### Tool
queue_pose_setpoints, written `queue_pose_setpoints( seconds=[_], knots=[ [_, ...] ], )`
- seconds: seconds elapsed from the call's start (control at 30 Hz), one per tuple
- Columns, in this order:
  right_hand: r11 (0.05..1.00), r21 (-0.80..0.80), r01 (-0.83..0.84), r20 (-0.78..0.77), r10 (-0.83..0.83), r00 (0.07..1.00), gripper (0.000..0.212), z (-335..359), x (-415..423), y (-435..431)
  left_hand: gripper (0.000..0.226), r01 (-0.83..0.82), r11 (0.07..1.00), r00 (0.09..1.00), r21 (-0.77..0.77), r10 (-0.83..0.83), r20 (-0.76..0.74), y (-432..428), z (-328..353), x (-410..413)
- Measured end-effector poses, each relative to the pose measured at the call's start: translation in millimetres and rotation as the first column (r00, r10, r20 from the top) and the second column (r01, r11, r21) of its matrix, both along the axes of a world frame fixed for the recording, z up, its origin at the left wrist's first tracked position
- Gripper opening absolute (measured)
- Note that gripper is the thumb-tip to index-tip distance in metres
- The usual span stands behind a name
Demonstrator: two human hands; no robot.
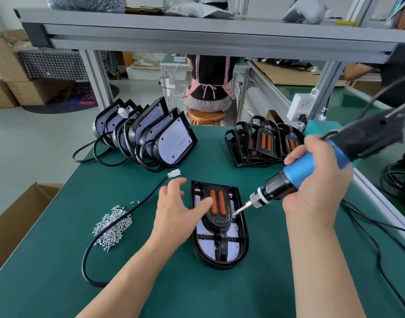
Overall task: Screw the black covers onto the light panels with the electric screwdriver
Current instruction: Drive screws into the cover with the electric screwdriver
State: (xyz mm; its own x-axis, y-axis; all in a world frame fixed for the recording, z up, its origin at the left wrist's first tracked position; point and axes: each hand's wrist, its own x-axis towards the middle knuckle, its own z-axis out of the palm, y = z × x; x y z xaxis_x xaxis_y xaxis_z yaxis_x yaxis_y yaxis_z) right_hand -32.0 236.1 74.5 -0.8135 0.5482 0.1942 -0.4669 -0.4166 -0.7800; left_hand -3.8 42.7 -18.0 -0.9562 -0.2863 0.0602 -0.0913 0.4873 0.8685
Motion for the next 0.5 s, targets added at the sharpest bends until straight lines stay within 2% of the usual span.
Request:
queue_pose_setpoints(
  seconds=[0.07,0.13,0.2,0.3,0.5],
  knots=[
    [0.993,0.118,-0.011,-0.019,0.014,1.000,0.013,-8.8,-0.9,-1.8,0.095,0.061,0.997,0.982,-0.043,-0.052,0.180,3.8,-3.3,-12.4],
    [0.978,0.199,-0.060,-0.007,0.063,0.998,0.012,-17.3,-2.8,-5.0,0.105,0.124,0.982,0.957,-0.141,-0.081,0.277,9.3,-7.6,-21.4],
    [0.966,0.248,-0.075,0.003,0.076,0.997,0.017,-24.4,-5.1,-7.3,0.094,0.126,0.975,0.952,-0.180,-0.068,0.298,12.0,-10.5,-26.2],
    [0.959,0.267,-0.092,0.031,0.086,0.996,0.018,-31.1,-3.7,-12.6,0.074,0.105,0.985,0.955,-0.140,-0.061,0.290,10.8,-12.4,-28.3],
    [0.952,0.275,-0.132,0.050,0.123,0.991,0.017,-35.2,-4.6,-17.2,0.070,0.095,0.991,0.965,-0.090,-0.069,0.253,10.2,-14.7,-27.9]
  ],
)
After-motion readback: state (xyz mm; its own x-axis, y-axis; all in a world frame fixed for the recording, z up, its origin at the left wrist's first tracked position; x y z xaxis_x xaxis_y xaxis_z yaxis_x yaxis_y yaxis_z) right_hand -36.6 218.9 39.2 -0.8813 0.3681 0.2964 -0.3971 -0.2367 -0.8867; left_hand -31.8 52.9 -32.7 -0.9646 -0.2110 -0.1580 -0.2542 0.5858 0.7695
